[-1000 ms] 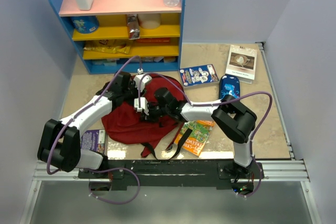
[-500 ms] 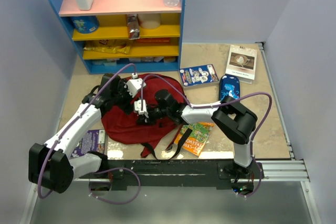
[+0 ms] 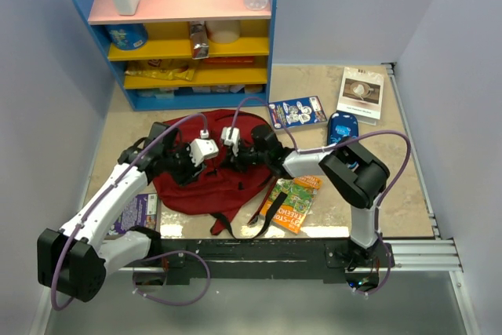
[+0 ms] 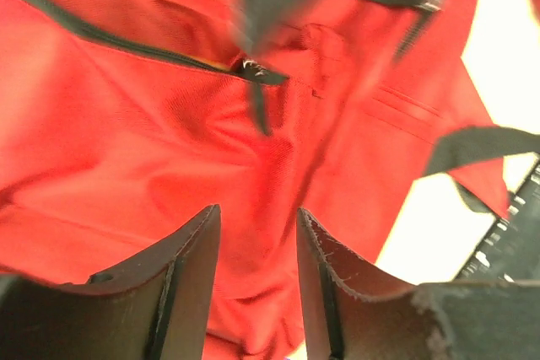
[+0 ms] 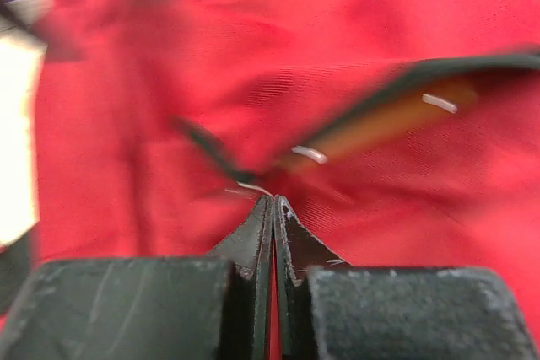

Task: Pack the student bag
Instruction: Zip the student bag at the center of the board.

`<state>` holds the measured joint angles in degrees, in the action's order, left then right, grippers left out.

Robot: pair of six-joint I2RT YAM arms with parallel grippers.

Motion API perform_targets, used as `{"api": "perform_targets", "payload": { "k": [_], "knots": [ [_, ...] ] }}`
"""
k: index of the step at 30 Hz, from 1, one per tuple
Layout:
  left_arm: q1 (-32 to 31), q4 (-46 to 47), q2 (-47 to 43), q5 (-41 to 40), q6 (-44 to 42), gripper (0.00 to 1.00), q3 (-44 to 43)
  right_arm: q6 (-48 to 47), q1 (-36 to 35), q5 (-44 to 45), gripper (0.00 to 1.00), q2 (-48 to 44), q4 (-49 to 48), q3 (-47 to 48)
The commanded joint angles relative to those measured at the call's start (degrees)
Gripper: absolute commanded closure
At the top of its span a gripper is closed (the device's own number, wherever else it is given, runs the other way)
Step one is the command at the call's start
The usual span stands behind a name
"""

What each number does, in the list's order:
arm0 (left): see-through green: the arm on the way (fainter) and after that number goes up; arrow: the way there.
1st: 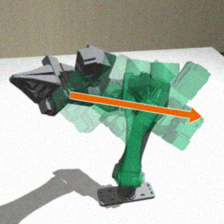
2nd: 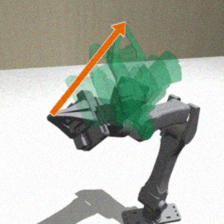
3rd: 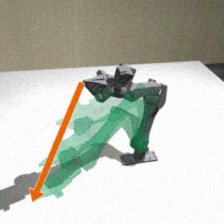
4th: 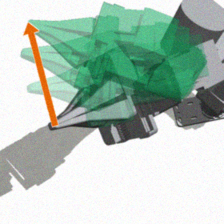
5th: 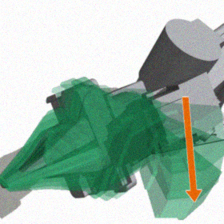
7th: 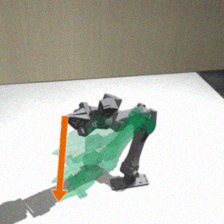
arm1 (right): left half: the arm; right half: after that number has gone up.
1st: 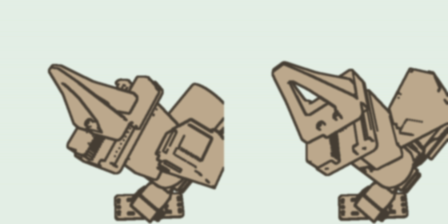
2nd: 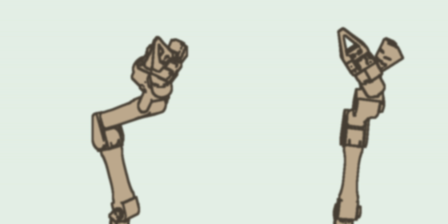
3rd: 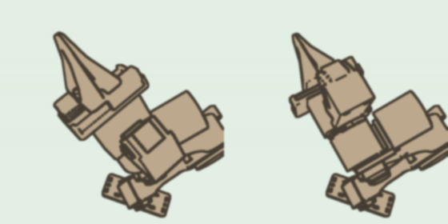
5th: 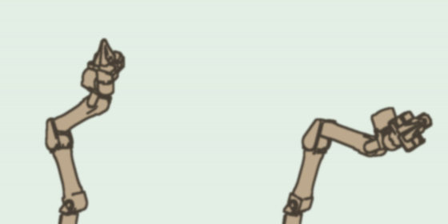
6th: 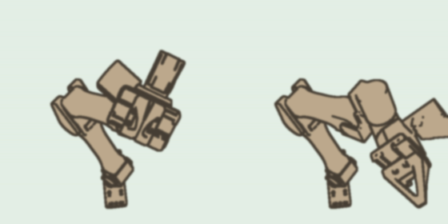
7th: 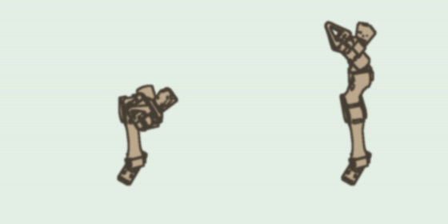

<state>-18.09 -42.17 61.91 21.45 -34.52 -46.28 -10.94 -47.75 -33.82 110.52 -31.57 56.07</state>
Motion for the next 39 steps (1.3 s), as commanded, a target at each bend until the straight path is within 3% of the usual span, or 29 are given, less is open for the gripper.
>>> {"api": "perform_targets", "payload": {
  "k": [1, 9, 13, 18, 21, 25, 32, 39],
  "knots": [
    [-0.19, -4.49, -1.44, 5.18, -3.18, 0.55, -0.65, 6.89, 2.74, 5.26, 0.99, -0.57, -4.55, 0.09],
    [-0.19, -0.03, -3.64, 2.37, -9.42, 0.56, -0.47, 10.49, 4.42, 4.64, 0.88, -3.29, -3.76, -1.14],
    [-0.28, 7.79, -2.24, -0.18, -13.63, 0.55, 0.40, 16.29, 4.33, 6.48, 0.75, -5.66, -7.53, -5.69],
    [-0.37, 12.56, 4.09, 0.24, -19.17, 0.41, -1.08, 20.43, 3.98, 8.77, 0.62, -9.18, -10.00, -9.31],
    [-0.37, 9.22, 5.76, 5.07, -20.76, 0.27, -2.58, 20.43, 3.89, 9.74, 0.61, -11.90, -9.39, -10.19],
    [-0.37, 3.43, 7.08, 10.27, -23.13, 0.22, -4.43, 20.08, 3.89, 9.65, 0.61, -12.61, -9.65, -10.55],
    [-1.16, -3.18, 9.19, 16.43, -25.42, 0.25, -7.60, 20.25, 3.54, 8.95, 0.62, -11.38, -10.61, -10.90],
    [-3.53, -4.06, 12.17, 14.50, -26.12, 0.40, -6.28, 20.08, 3.36, 8.77, 0.64, -11.38, -10.70, -11.25]
  ]
}}
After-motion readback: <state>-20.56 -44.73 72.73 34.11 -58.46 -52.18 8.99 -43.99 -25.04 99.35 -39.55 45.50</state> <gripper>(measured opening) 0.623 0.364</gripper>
